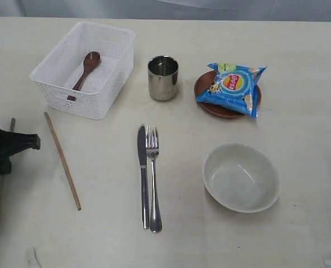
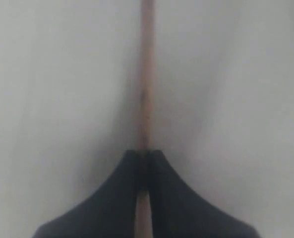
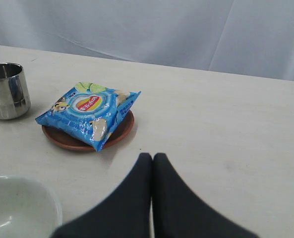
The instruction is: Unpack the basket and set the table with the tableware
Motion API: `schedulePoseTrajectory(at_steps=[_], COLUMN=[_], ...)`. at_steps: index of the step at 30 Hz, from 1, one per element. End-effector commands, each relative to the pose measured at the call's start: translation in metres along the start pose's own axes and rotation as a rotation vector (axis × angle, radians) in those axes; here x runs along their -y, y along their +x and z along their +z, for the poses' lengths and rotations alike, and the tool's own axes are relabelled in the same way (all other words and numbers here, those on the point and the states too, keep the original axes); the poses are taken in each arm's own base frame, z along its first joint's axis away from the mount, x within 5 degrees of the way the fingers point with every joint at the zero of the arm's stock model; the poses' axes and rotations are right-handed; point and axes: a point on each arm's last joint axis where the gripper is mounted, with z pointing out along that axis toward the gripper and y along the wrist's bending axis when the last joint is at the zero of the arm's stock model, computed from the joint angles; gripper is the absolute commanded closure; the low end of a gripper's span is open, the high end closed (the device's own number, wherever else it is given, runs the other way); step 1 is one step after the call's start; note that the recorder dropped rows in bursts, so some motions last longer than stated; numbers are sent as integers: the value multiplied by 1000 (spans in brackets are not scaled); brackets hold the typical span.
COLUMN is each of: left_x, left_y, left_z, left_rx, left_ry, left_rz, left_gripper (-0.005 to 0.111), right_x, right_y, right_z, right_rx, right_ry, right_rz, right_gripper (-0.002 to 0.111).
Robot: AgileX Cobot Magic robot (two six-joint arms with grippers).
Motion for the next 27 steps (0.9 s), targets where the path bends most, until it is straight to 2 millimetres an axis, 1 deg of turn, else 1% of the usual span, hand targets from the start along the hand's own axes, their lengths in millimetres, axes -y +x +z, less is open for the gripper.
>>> schedulePoseTrajectory(at_steps=[1,4,7,11,16,18,20,21,24,26,27], left_x=[10,19,30,41,42,42,42,42,42,42,43], left_y=[5,4,6,7,5,4,4,4,4,3,2], left_z=[7,6,4,4,4,4,4,4,4,2,0], left_rx=[-55,-61,-62,-27,-6,6,8,10,8,16,24], left_ry=[118,217,286,301,299,297,297,297,297,303,308], left_rz=[-126,-204,-230,-218,-226,-229,-229,-230,-229,-223,-219], left_gripper=[107,107,107,107,105,99,90,82,64,60,60], right_x=[0,0,0,0,0,0,0,0,0,0,0], right_y=[0,0,0,0,0,0,0,0,0,0,0], right_z=[0,0,0,0,0,0,0,0,0,0,0], right_rx=[5,5,5,5,5,5,5,5,5,5,5], right_ry=[7,7,7,7,7,7,7,7,7,7,7], right_rz=[-3,-3,-3,-3,-3,-3,-3,-3,-3,-3,-3], right_gripper=[109,109,109,109,109,109,109,109,109,109,109])
